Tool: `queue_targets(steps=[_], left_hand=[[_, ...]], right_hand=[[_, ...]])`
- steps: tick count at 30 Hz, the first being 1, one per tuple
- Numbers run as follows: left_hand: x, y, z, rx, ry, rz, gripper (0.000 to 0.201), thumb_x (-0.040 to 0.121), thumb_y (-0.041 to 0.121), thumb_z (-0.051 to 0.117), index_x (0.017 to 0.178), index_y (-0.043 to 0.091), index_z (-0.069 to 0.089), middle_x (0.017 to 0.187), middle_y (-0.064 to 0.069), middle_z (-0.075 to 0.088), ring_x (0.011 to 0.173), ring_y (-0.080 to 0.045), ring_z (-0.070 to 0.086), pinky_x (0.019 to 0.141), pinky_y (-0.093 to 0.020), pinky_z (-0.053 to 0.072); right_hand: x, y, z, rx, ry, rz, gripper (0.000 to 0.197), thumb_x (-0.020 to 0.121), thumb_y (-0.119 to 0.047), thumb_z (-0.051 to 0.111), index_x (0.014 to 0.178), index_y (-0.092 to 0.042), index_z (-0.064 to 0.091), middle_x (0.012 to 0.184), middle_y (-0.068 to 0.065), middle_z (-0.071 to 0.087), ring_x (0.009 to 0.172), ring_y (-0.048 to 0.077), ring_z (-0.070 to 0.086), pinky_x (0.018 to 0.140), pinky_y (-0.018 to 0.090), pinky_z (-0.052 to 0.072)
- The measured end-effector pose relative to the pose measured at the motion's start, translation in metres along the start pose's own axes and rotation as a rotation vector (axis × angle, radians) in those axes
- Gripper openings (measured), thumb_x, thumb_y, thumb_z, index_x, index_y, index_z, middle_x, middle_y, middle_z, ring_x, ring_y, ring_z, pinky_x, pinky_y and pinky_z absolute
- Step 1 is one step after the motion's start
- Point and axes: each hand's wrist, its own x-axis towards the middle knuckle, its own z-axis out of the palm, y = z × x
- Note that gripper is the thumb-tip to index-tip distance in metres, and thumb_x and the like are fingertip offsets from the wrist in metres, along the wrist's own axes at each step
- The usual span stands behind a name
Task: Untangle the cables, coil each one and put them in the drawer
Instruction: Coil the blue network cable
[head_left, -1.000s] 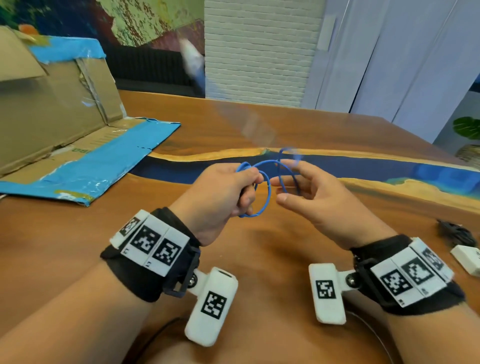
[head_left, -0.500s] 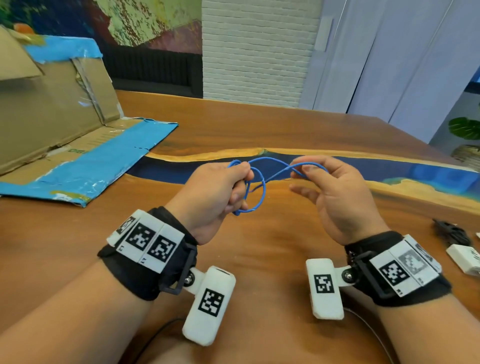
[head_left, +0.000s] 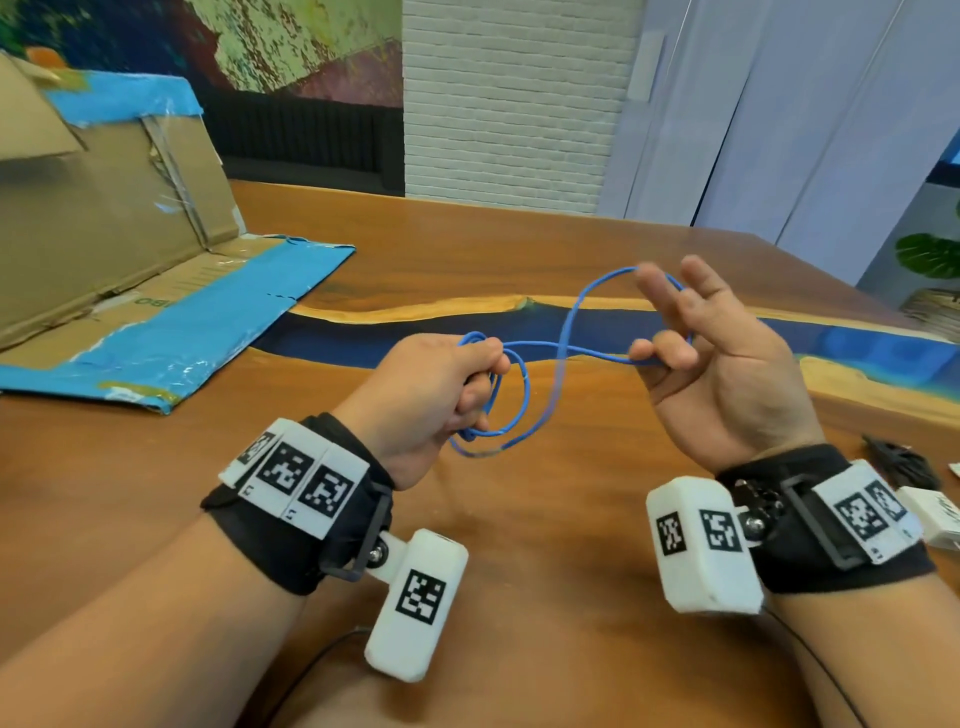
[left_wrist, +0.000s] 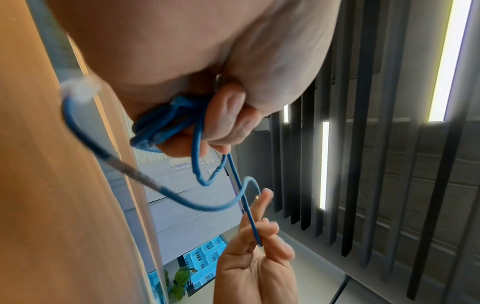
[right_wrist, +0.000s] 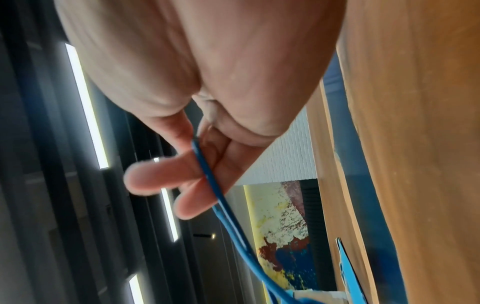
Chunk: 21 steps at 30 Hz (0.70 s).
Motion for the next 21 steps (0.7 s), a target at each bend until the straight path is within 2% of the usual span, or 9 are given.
queue_targets(steps=[1, 3, 5, 7, 13, 15, 17, 19, 21], left_hand=[[0.000, 0.000, -0.001, 0.007, -0.001, -0.006, 0.029, 0.107, 0.022, 0.046, 0.087, 0.006, 0.061, 0.049, 0.000, 0.034, 0.042, -0.015, 0.025, 0.061, -0.031, 0.042], [0.000, -0.002, -0.001, 0.021, -0.009, -0.018, 0.029, 0.107, 0.022, 0.048, 0.087, 0.006, 0.062, 0.048, 0.000, 0.034, 0.042, -0.015, 0.025, 0.060, -0.032, 0.041], [0.000, -0.002, -0.001, 0.026, -0.017, -0.022, 0.029, 0.106, 0.022, 0.048, 0.087, 0.005, 0.063, 0.047, 0.001, 0.034, 0.041, -0.014, 0.025, 0.060, -0.032, 0.040], [0.000, -0.001, -0.002, 0.015, -0.009, -0.013, 0.029, 0.106, 0.022, 0.048, 0.089, 0.005, 0.063, 0.048, 0.000, 0.035, 0.042, -0.014, 0.026, 0.059, -0.031, 0.041], [-0.002, 0.004, 0.000, -0.096, 0.031, 0.056, 0.030, 0.108, 0.021, 0.044, 0.094, 0.004, 0.063, 0.050, 0.001, 0.037, 0.044, -0.013, 0.026, 0.059, -0.029, 0.042], [-0.002, 0.004, 0.001, -0.102, 0.044, 0.061, 0.030, 0.108, 0.021, 0.044, 0.093, 0.004, 0.063, 0.050, 0.001, 0.037, 0.042, -0.012, 0.026, 0.057, -0.028, 0.041], [0.000, 0.003, -0.001, -0.125, 0.081, 0.072, 0.030, 0.108, 0.021, 0.045, 0.090, 0.005, 0.063, 0.051, 0.001, 0.036, 0.040, -0.011, 0.026, 0.056, -0.029, 0.039], [0.002, 0.004, -0.002, -0.155, 0.117, 0.086, 0.030, 0.108, 0.021, 0.046, 0.088, 0.006, 0.063, 0.050, 0.000, 0.034, 0.038, -0.011, 0.026, 0.055, -0.029, 0.039], [0.002, 0.003, -0.001, -0.161, 0.116, 0.094, 0.030, 0.107, 0.021, 0.046, 0.089, 0.005, 0.063, 0.049, 0.001, 0.034, 0.038, -0.011, 0.027, 0.053, -0.028, 0.039]], right_hand=[[0.001, -0.003, -0.002, -0.035, -0.012, -0.005, 0.036, 0.104, -0.001, 0.037, 0.129, -0.024, 0.046, 0.118, 0.001, 0.075, 0.045, 0.008, 0.047, 0.063, 0.027, 0.055], [0.003, -0.006, -0.008, -0.058, 0.001, -0.051, 0.059, 0.100, 0.008, 0.033, 0.143, -0.032, 0.040, 0.139, 0.001, 0.065, 0.051, 0.009, 0.053, 0.064, 0.028, 0.055], [0.007, -0.004, -0.012, -0.069, 0.042, -0.095, 0.066, 0.099, 0.012, 0.035, 0.146, -0.034, 0.041, 0.148, -0.001, 0.056, 0.077, 0.016, 0.072, 0.071, 0.034, 0.059], [0.012, 0.001, -0.018, -0.099, 0.103, -0.099, 0.063, 0.100, 0.012, 0.039, 0.148, -0.028, 0.043, 0.153, -0.002, 0.046, 0.108, 0.024, 0.073, 0.080, 0.043, 0.061], [0.018, 0.018, -0.022, -0.278, 0.277, -0.106, 0.068, 0.104, 0.003, 0.048, 0.162, -0.015, 0.018, 0.168, -0.002, 0.017, 0.133, 0.014, 0.056, 0.095, 0.045, 0.059], [0.021, 0.019, -0.022, -0.292, 0.305, -0.169, 0.065, 0.103, 0.005, 0.047, 0.161, -0.010, 0.019, 0.161, 0.000, 0.028, 0.131, 0.014, 0.057, 0.095, 0.042, 0.059], [0.023, 0.020, -0.023, -0.322, 0.363, -0.231, 0.057, 0.101, 0.009, 0.048, 0.155, -0.002, 0.034, 0.135, -0.001, 0.053, 0.118, 0.009, 0.064, 0.087, 0.033, 0.061], [0.023, 0.023, -0.023, -0.329, 0.413, -0.264, 0.052, 0.098, 0.012, 0.049, 0.149, 0.002, 0.044, 0.115, -0.002, 0.062, 0.100, 0.005, 0.070, 0.082, 0.027, 0.060], [0.024, 0.024, -0.026, -0.304, 0.433, -0.268, 0.053, 0.097, 0.013, 0.049, 0.149, 0.003, 0.044, 0.129, 0.005, 0.060, 0.107, 0.008, 0.071, 0.081, 0.025, 0.059]])
